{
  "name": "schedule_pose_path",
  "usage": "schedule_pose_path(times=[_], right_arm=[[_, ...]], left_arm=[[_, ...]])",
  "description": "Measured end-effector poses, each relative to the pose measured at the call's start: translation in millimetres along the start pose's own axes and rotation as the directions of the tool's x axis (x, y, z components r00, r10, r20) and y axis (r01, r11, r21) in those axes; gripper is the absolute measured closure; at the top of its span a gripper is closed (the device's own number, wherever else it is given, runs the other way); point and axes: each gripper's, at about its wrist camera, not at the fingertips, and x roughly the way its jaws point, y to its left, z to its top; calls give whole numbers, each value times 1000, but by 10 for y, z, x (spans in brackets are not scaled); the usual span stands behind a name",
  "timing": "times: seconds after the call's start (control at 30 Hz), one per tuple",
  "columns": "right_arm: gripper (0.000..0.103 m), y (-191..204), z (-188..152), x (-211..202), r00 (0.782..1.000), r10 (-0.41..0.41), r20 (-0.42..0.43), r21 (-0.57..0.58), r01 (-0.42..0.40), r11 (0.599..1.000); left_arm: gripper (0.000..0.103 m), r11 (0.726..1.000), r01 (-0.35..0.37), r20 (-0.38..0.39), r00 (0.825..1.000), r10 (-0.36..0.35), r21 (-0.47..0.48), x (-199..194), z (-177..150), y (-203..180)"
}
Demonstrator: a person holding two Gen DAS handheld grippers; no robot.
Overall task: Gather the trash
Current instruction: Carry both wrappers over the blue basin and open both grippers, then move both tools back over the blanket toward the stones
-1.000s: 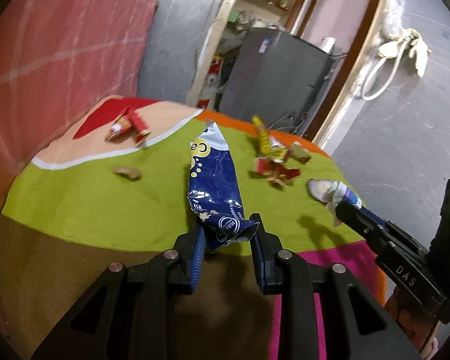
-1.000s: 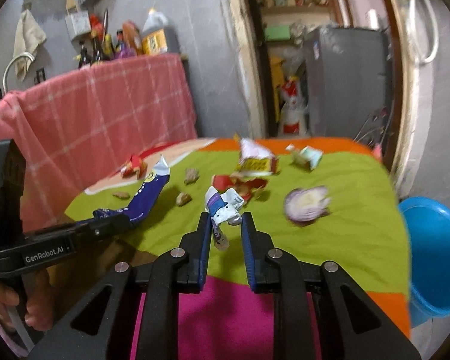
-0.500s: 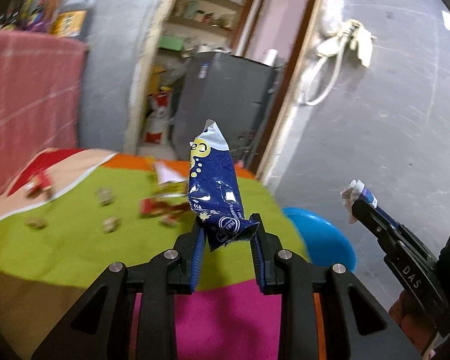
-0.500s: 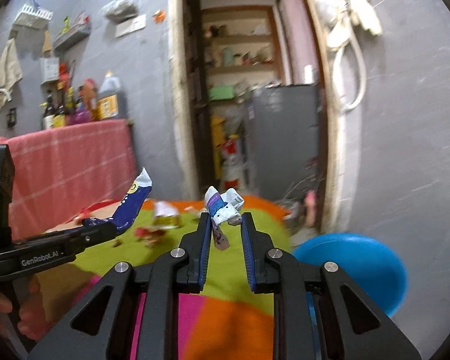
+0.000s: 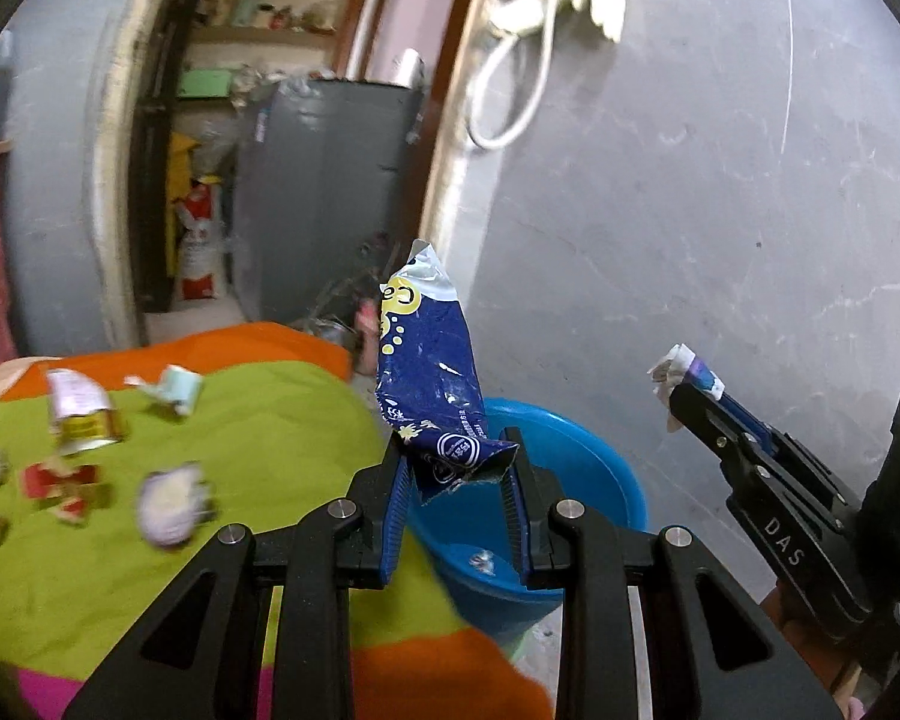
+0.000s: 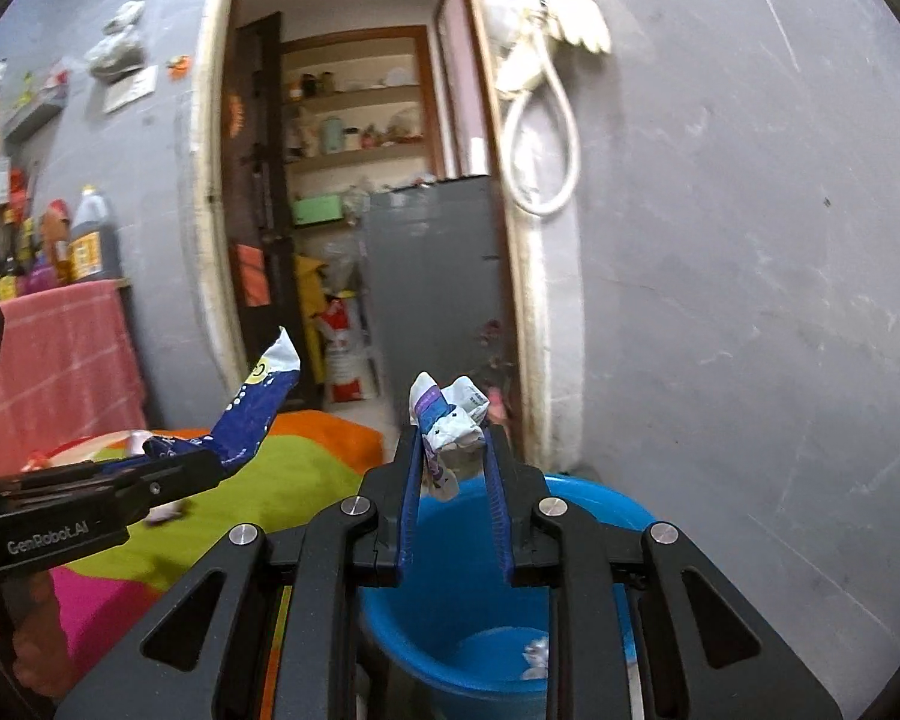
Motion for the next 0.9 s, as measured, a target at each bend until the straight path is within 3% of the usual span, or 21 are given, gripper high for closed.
schedule_pose_path(times=[0.43, 0.73, 0.9], right_arm=[[82, -446, -256, 330, 992, -45, -114, 92, 56, 994], [73, -515, -306, 475, 985, -41, -167, 123, 62, 990], [71, -517, -282, 473, 986, -46, -159, 118, 66, 991]], left_arm=[[78, 999, 35, -195, 980, -33, 4, 773, -71, -156], [78, 998, 41, -237, 970, -53, -58, 881, -80, -46], [75, 997, 33, -211, 976, -47, -71, 806, -48, 9]])
